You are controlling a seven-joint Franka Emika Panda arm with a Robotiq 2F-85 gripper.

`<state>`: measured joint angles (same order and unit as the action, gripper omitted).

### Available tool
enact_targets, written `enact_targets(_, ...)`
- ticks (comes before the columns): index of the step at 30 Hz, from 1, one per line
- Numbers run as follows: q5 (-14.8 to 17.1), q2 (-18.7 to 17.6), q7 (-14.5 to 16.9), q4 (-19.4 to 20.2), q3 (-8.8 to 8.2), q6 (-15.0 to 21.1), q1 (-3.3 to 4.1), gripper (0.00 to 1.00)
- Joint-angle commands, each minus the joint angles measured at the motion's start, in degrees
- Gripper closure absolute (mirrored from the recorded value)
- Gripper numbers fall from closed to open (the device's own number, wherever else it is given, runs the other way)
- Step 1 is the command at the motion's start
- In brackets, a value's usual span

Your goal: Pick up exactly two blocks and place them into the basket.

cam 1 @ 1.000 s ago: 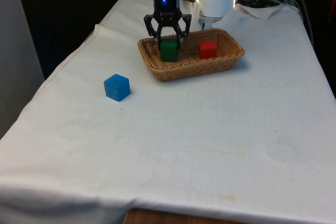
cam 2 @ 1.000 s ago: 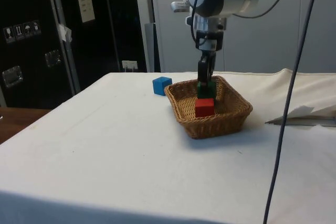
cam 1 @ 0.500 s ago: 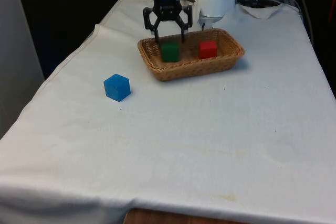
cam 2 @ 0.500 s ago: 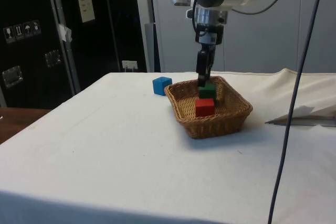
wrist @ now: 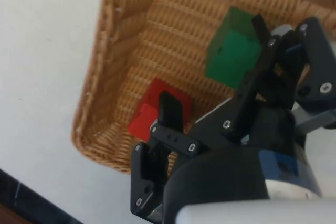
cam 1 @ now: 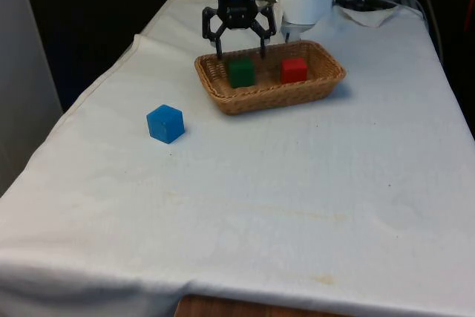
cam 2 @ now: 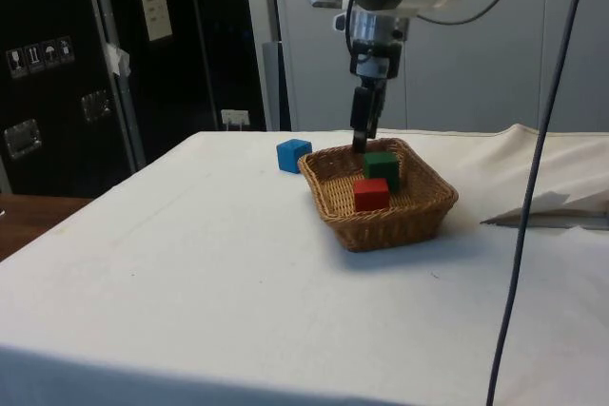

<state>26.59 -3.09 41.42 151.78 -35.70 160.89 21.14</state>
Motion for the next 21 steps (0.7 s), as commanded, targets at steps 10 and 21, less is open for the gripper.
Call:
enact_targets(10, 0.0, 2.7, 1.5, -0.3, 0.57, -0.7, 0.0, 0.0)
enact_targets(21, 0.0, 5.2, 5.2, -0.2, 0.57, -1.1, 0.0, 0.0)
